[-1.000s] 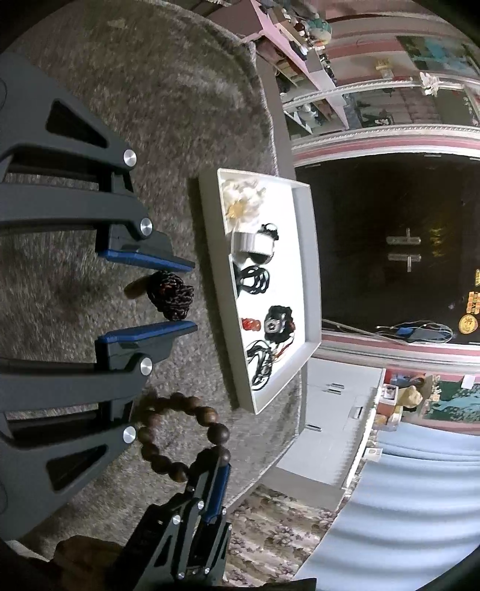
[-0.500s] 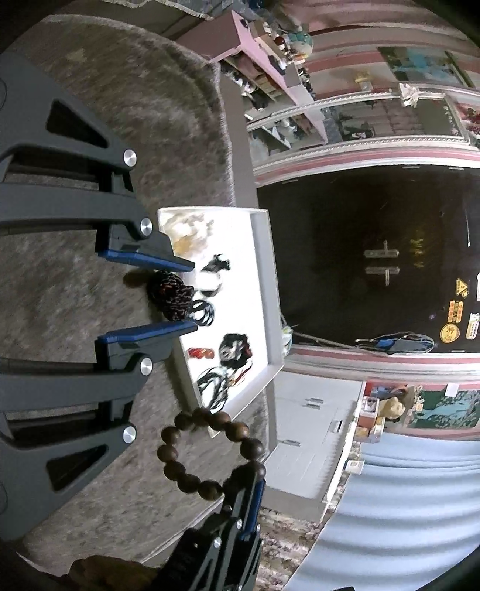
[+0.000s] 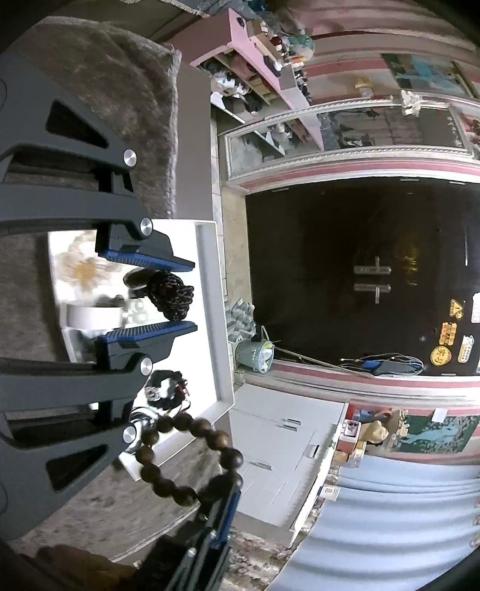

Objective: Organize jewelry

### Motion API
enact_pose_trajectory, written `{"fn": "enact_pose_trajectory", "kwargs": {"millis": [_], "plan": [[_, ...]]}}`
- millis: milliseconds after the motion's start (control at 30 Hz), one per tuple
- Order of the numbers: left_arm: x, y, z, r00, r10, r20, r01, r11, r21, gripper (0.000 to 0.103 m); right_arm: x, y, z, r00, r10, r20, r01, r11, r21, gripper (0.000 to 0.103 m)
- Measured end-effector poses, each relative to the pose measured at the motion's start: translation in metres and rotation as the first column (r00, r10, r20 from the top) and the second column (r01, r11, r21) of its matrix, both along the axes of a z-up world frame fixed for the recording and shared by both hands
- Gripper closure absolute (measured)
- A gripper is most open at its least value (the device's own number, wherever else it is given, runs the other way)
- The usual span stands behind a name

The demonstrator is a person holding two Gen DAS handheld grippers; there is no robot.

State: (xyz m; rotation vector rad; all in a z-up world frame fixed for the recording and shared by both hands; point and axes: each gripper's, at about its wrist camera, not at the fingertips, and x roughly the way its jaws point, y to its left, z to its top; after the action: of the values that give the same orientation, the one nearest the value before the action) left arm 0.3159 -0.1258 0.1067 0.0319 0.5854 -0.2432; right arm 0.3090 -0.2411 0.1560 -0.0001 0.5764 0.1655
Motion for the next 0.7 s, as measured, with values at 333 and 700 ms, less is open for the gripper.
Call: {"fn": "enact_pose_trajectory", "kwargs": {"millis": [333,700], "plan": [[0.084,-0.008,-0.042,0.998,0.021,-0.064,-0.019,0.999,0.025,0.077,0.084,0.01,-0.043,0.997,0.013,-0.075,-0.01,0.999,0.045,0.085],[0.126,0.0,-0.084,0.986,0.093,-0.141,-0.079,0.991,0.107,0.077,0.127,0.021,-0.087,0.989,0.033,-0.145,-0.025,0.998,0.052,0.085]]}}
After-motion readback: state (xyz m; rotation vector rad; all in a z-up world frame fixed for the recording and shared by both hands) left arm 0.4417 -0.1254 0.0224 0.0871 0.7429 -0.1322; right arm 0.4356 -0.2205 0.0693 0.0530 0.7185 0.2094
